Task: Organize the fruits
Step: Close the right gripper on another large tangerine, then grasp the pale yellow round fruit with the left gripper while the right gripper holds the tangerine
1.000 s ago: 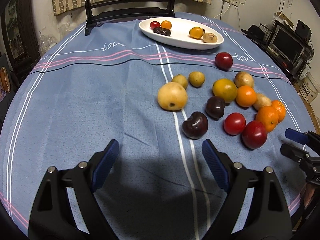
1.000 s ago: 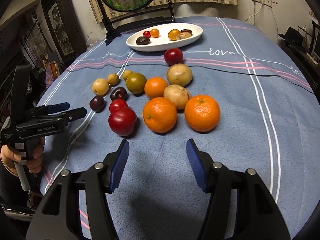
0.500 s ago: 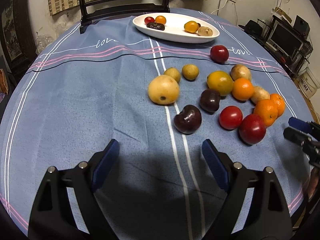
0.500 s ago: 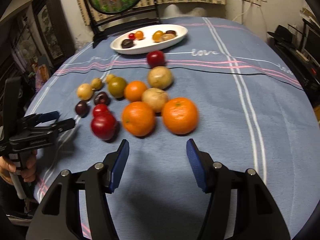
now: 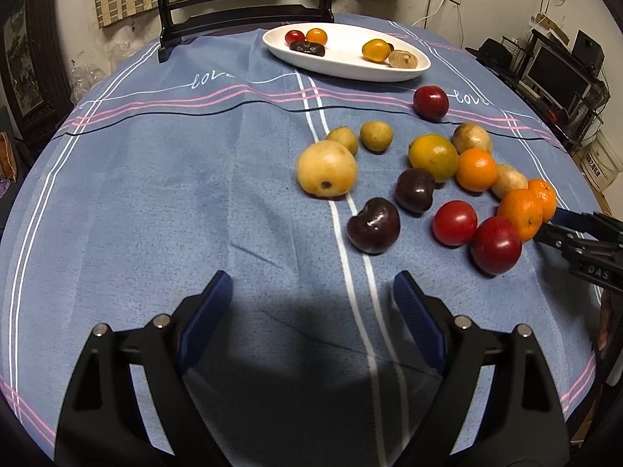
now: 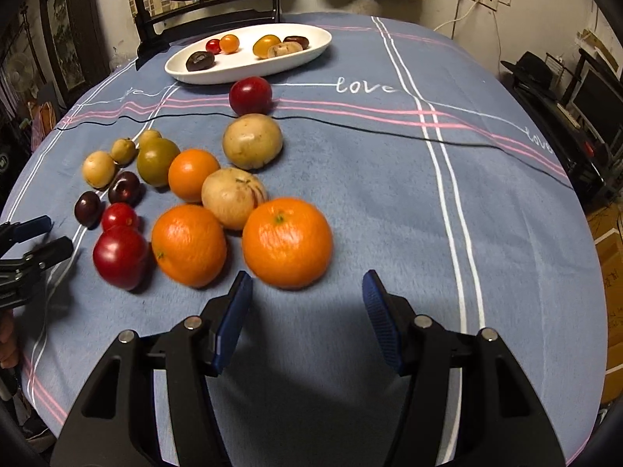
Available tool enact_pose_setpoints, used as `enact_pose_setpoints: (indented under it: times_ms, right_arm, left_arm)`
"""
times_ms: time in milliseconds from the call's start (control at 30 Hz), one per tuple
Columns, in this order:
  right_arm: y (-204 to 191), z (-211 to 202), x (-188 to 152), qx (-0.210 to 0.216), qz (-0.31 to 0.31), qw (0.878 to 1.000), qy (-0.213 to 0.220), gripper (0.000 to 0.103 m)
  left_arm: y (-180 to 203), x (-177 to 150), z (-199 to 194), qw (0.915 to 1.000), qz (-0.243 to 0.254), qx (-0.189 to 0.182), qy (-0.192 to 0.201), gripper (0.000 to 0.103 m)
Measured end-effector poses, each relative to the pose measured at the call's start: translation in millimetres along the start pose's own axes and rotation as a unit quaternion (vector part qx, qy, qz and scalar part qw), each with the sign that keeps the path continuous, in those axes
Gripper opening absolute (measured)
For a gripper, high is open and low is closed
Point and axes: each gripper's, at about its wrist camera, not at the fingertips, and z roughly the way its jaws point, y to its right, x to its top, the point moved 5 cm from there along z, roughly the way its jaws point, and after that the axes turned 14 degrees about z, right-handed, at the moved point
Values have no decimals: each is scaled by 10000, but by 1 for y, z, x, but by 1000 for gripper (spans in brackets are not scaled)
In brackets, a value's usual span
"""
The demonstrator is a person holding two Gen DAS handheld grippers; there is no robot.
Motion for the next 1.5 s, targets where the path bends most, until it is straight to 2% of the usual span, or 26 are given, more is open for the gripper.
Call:
enact_pose_setpoints:
  times_ms: [133,167,200,467,767,1033,1167,1200,1267,1333,1400,1467,1500]
  right_arm:
    - [-5,7,7,-11,-35,10000,26,60]
    - [-6,8,9,3,-38,10000,53,56]
    - [-7,8,11,84,-19,9999,107,45]
    - [-3,5,11,345,213,9991,140,45]
    - [8,-7,0,474,312,9983,129,45]
    - [8,-7,-2,519,345,9980,121,45]
    - [8,-8,-3,577,345,9977,107,45]
    - [8,-8,-3,586,345,9976,104,45]
    - [8,-8,-3,602,353,9975,104,45]
    - [8,-8,-3,613,350,9975,95,45]
    - [8,-8,-3,622,343,9974,92,45]
    - [8,-7,-3,624,330,9975,91,45]
    - [7,-7,-3,620,324,9975,94,45]
  left_arm:
    - [-4,0,1,10000,-28,6,-33,87]
    - [-3,0,1,10000,-24,2,-42,87]
    - [-3,0,2,10000,-20,4,-55,87]
    - [-4,5,1,10000,24,21,-38,87]
    - [-21,30,0,9997,-212,-63,45,87]
    - [-14,55,24,9985,-398,-358,-139,87]
    - [-11,62,38,9982,-428,-320,-254,85]
    - [-11,63,42,9981,-451,-314,-294,84]
    - [-11,63,47,9976,-485,-331,-364,72]
    - [-10,64,49,9982,-425,-205,-378,70]
    - [-10,65,49,9985,-345,-83,-420,63]
    - [-13,66,49,9984,-374,-56,-429,54]
    - [-13,67,48,9982,-426,-188,-391,45]
